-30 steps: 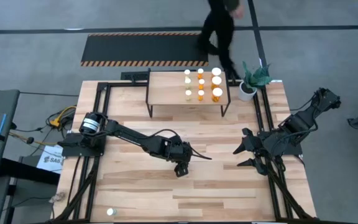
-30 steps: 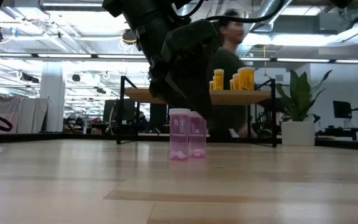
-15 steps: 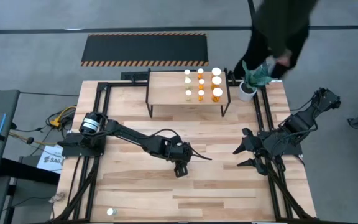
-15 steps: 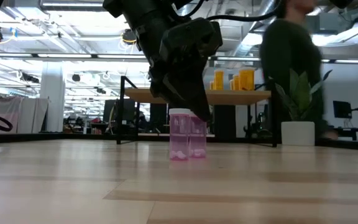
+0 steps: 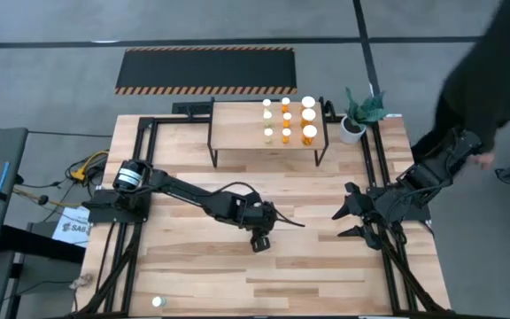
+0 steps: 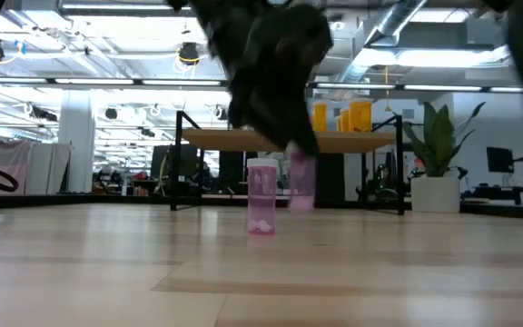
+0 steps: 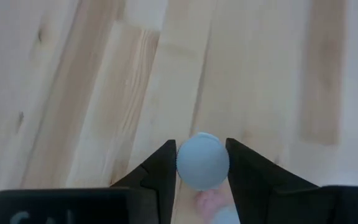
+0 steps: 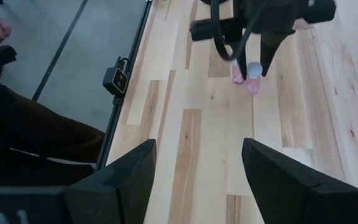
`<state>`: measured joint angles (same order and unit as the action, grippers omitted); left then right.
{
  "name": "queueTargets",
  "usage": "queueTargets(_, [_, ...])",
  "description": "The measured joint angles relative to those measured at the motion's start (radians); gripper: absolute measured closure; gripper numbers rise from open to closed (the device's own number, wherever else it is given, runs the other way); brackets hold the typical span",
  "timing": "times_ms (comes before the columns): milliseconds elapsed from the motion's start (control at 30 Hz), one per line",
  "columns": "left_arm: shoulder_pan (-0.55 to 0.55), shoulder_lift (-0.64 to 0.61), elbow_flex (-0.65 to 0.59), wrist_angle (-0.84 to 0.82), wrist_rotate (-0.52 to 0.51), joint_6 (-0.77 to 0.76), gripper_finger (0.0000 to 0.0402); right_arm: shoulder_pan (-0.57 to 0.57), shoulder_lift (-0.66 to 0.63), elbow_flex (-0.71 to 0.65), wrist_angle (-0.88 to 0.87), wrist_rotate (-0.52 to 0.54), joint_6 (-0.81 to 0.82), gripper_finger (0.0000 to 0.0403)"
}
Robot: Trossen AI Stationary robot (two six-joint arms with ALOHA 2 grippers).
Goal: Pick and place medicine bottles onto shelf by color
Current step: Put the right small pink pill bottle on the shelf
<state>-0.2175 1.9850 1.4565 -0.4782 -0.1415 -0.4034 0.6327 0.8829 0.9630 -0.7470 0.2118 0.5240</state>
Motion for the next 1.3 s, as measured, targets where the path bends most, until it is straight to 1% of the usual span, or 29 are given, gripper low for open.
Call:
queueTargets(100, [0.01,-0.001,0.088,-0.089,0.005,0.0,0.0296,0.0,0.0,0.0,0.0,0.0,0.0,0.0143])
queueTargets(267, [0.065,-0.001,0.303,-0.307,0.009,0.008,0.0296,0.0,0.0,0.0,0.0,0.0,0.0,0.0143])
queueTargets(467, [0.176,-0.001,0.57,-0.589,0.051,0.061,0.0296,0.0,0.0,0.0,0.005,0.0,0.0,0.0143])
queueTargets(667, [0.328,-0.001,0.762,-0.774,0.038,0.153,0.0296,0.0,0.0,0.0,0.048,0.0,-0.001,0.0143])
queueTargets(800, [0.447,-0.001,0.83,-0.85,0.028,0.245,0.0296,-0.022,0.0,0.0,0.058,-0.001,0.006,0.0143])
queueTargets(900, [0.539,-0.002,0.846,-0.871,0.035,0.316,0.0296,-0.064,0.0,0.0,0.08,-0.001,0.017,0.0143])
queueTargets(1133, [0.732,0.007,0.846,-0.852,0.101,0.485,0.0296,-0.199,0.001,0.0,0.144,-0.001,0.018,0.0143])
queueTargets(1300, [0.847,0.026,0.847,-0.84,0.178,0.575,0.0297,-0.279,0.001,0.0,0.155,-0.001,0.018,0.0143])
